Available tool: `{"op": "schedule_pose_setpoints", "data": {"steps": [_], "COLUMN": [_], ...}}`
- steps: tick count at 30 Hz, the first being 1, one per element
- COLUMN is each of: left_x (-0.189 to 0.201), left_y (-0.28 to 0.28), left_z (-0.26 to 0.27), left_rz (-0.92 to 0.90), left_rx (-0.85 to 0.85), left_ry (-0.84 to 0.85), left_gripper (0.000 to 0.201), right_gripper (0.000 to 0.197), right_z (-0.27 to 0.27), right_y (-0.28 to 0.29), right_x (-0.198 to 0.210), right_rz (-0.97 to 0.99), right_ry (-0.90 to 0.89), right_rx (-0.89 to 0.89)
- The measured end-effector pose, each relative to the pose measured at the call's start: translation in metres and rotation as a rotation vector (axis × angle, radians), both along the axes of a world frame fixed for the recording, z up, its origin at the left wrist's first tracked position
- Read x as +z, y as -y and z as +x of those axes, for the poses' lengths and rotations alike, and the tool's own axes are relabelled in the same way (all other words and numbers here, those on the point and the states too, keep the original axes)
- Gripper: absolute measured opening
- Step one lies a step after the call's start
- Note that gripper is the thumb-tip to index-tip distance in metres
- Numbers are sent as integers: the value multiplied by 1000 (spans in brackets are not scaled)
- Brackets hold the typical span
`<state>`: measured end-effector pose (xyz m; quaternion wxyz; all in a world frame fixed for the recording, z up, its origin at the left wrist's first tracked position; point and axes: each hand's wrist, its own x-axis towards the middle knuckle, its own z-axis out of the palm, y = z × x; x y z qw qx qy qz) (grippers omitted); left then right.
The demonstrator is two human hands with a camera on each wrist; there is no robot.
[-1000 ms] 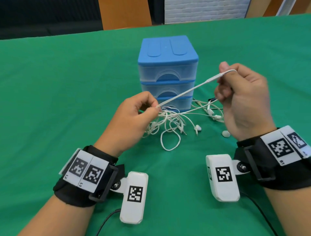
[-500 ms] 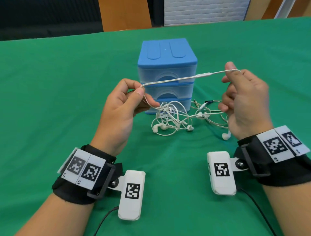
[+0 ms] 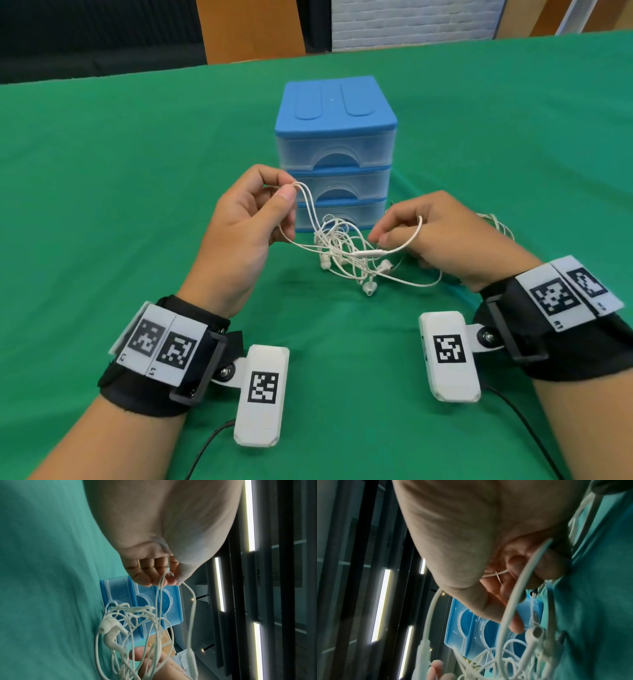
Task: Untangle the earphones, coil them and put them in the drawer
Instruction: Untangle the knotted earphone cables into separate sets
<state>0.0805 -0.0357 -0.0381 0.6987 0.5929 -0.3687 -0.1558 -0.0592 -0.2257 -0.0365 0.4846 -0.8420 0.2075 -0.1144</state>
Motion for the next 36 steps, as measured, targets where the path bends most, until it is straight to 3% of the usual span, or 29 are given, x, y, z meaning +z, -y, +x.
{"op": "schedule_pose_setpoints", "data": {"steps": [3,8,19,24,29,33,36], "left_x": [0,1,3,3,1,0,0], "left_y": [0,0,0,0,-1,-1,-1], "left_z": [0,-1,-2,-2,-1,0,1], "left_rz": [25,66,92,97,101,95,94], "left_rx": [22,12,4,2,7,7,17], "left_ry": [11,27,30,25,31,35,43], "left_gripper": [15,13,11,10,12,12,12], "right_gripper": [15,10,20,18,3,6,9], "right_z": [-1,-2,-3,-4,-5,-4,-4], "right_y": [0,1,-1,0,-2,-3,1], "right_x": [1,1,4,4,7,7,4], "right_rz": [-85,-107,18,22,-31,63,18], "right_ry": [-103,-104,-58,-65,-137,-58,-43], "right_rx": [52,79,179,167,155,122,115]}}
